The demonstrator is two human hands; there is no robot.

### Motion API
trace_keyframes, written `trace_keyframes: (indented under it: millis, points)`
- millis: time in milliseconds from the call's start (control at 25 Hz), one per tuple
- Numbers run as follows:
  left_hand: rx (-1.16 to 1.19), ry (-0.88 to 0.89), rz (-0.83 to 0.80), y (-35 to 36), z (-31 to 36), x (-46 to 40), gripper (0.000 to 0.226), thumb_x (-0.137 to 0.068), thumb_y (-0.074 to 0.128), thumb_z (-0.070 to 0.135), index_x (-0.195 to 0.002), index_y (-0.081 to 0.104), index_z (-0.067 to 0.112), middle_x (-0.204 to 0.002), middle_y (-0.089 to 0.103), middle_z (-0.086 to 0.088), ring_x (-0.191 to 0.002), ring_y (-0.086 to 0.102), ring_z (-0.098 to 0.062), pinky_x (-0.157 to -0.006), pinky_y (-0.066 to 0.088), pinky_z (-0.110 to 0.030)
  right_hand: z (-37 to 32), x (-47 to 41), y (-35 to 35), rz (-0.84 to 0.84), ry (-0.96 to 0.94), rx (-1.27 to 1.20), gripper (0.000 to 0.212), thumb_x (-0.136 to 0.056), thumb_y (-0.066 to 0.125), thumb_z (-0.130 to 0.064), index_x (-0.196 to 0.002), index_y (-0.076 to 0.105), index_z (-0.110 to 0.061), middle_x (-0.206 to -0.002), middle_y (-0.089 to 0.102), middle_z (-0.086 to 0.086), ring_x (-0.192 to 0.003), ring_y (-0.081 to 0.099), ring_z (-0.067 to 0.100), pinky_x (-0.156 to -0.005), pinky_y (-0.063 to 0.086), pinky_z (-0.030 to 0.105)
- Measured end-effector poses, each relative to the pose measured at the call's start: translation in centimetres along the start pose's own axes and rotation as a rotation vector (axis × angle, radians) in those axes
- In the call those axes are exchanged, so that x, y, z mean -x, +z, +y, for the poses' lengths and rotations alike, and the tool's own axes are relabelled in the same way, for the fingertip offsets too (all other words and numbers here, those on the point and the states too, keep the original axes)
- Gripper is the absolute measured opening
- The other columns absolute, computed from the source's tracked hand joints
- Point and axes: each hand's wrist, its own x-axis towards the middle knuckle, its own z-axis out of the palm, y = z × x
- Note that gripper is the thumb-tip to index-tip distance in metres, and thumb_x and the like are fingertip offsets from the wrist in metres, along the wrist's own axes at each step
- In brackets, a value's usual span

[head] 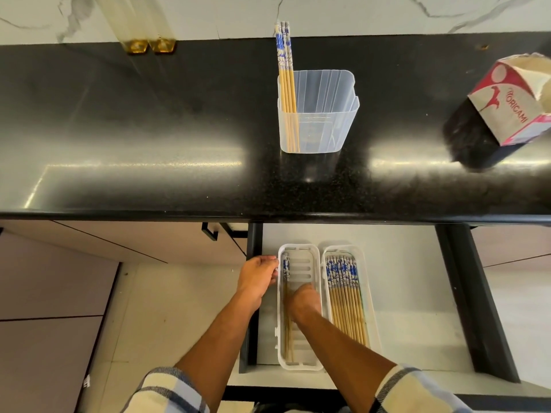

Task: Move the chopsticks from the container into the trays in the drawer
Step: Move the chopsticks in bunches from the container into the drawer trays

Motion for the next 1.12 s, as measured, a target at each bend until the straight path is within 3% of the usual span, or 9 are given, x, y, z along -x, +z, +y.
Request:
trace_keyframes:
  millis: [80,160,320,480,600,760,880,1000,1120]
  points:
    - [0.001,-0.002,-0.003,0.0,-0.1,-0.1,0.007,-0.092,0.066,0.013,-0.096,0.071,0.016,-0.084,0.069,-0.008,-0.08,0.064,-0.018,-0.092,0.06,-0.043,0.2,0.1,-0.1,0.048,-0.035,0.006,0.032,-0.101,0.046,-0.008,-0.131,0.052,0.001,-0.126,0.059,0.013,-0.114,0.061,0.022,-0.088,0.048,0.026]
    - [-0.001,-0.004,-0.005,0.1,-0.1,-0.1,0.007,-0.092,0.066,0.013,-0.095,0.071,0.016,-0.083,0.068,-0.008,-0.079,0.064,-0.018,-0.092,0.06,-0.044,0.3,0.1,0.0,0.072,-0.092,0.201,0.035,-0.101,0.047,-0.015,-0.132,0.053,0.001,-0.128,0.061,0.014,-0.117,0.06,0.027,-0.087,0.047,0.027]
    - [-0.004,-0.006,-0.006,0.0,-0.1,0.0,0.007,-0.092,0.065,0.012,-0.095,0.07,0.017,-0.085,0.069,-0.009,-0.081,0.064,-0.019,-0.092,0.059,-0.044,0.5,-0.3,-0.2,0.136,-0.121,0.318,0.03,-0.101,0.049,-0.008,-0.13,0.051,0.0,-0.123,0.065,0.011,-0.109,0.066,0.019,-0.086,0.054,0.022]
    - [-0.004,-0.009,-0.009,0.0,-0.2,-0.3,0.008,-0.092,0.066,0.013,-0.095,0.071,0.017,-0.086,0.07,-0.009,-0.082,0.065,-0.02,-0.093,0.059,-0.045,0.5,0.0,0.1,0.087,-0.166,0.43,0.034,-0.1,0.046,-0.015,-0.13,0.054,-0.003,-0.128,0.061,0.014,-0.115,0.061,0.028,-0.091,0.049,0.032]
    - [-0.012,-0.003,0.002,0.0,-0.1,-0.3,0.009,-0.091,0.066,0.013,-0.098,0.072,0.016,-0.09,0.073,-0.011,-0.085,0.067,-0.02,-0.093,0.059,-0.045,0.5,0.2,-0.3,0.119,-0.239,0.487,0.026,-0.101,0.048,-0.011,-0.123,0.059,-0.003,-0.119,0.065,0.011,-0.094,0.062,0.02,-0.086,0.053,0.026]
    - [0.057,0.049,0.007,-0.2,2.0,1.3,0.013,-0.093,0.066,0.013,-0.105,0.071,0.011,-0.094,0.073,-0.012,-0.088,0.069,-0.022,-0.093,0.059,-0.043,-0.8,2.6,-2.0,0.024,-0.28,0.397,0.023,-0.099,0.049,-0.008,-0.116,0.064,-0.003,-0.105,0.067,0.006,-0.089,0.064,0.014,-0.077,0.052,0.021]
    - [0.178,0.253,-0.007,-1.0,8.1,3.6,0.015,-0.095,0.065,0.01,-0.109,0.07,0.01,-0.099,0.074,-0.012,-0.091,0.071,-0.021,-0.088,0.061,-0.034,-5.3,5.9,-6.8,-0.04,-0.386,0.021,0.024,-0.093,0.055,-0.01,-0.082,0.071,-0.023,-0.074,0.068,-0.005,-0.06,0.062,0.007,-0.056,0.049,0.018]
    - [0.273,0.527,-0.055,-1.7,18.1,5.7,0.015,-0.094,0.065,0.008,-0.106,0.07,0.015,-0.1,0.076,-0.01,-0.092,0.073,-0.019,-0.085,0.06,-0.032,-13.3,8.5,-13.8,0.019,-0.633,-0.324,0.014,-0.094,0.064,-0.014,-0.095,0.073,-0.026,-0.085,0.076,-0.001,-0.079,0.073,0.013,-0.075,0.06,0.025]
    - [0.26,0.748,-0.12,-1.6,28.0,6.7,0.016,-0.094,0.066,0.013,-0.109,0.07,0.018,-0.104,0.076,-0.009,-0.097,0.074,-0.019,-0.086,0.059,-0.033,-22.4,9.4,-19.8,0.042,-0.798,-0.52,0.011,-0.093,0.067,-0.015,-0.099,0.072,-0.023,-0.091,0.077,0.001,-0.085,0.075,0.016,-0.081,0.06,0.03]
